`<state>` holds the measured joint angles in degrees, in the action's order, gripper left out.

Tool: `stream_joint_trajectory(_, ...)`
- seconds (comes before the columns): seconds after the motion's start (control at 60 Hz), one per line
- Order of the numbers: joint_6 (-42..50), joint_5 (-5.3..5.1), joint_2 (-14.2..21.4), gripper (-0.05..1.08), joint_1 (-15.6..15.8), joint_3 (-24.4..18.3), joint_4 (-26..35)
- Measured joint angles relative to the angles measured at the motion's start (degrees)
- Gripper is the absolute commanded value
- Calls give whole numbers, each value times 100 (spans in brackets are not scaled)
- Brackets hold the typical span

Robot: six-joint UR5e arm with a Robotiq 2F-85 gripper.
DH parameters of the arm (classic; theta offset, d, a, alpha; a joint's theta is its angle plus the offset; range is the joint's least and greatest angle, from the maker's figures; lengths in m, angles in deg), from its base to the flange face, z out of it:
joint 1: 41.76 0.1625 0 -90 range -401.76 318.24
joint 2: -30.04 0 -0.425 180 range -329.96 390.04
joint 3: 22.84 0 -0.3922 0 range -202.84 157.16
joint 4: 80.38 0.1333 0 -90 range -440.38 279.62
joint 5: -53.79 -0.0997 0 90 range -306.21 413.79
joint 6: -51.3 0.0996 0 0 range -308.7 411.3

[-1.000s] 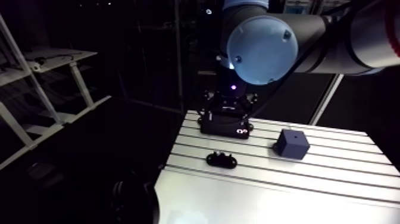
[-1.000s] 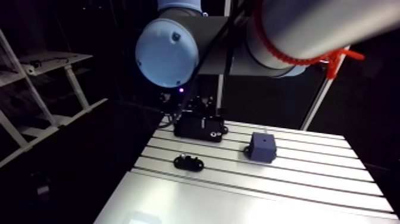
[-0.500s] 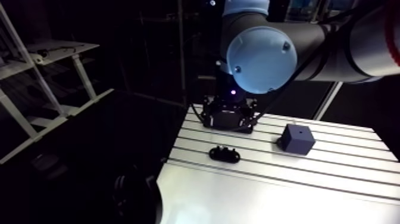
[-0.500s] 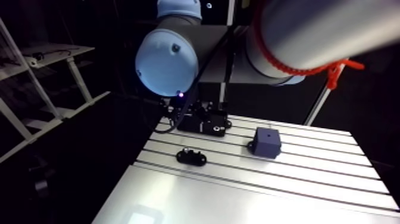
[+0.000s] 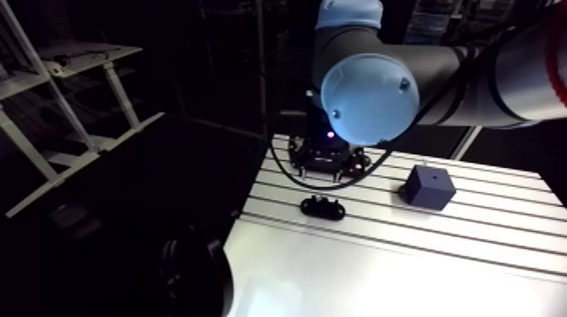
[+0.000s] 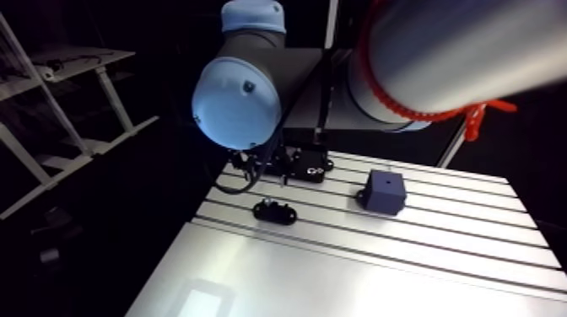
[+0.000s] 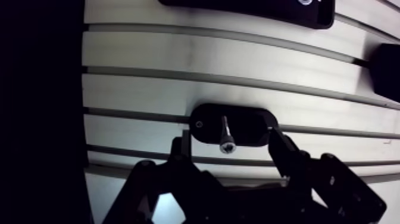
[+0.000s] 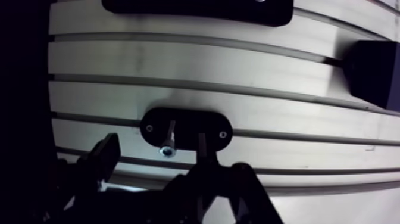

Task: Pick up the M10 bolt and insert it into the hole until fully seated.

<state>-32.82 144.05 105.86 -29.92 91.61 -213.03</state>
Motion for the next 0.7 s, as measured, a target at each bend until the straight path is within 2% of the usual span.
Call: stream_joint_trajectory(0.7,3,10,-101,34,54,122,-37)
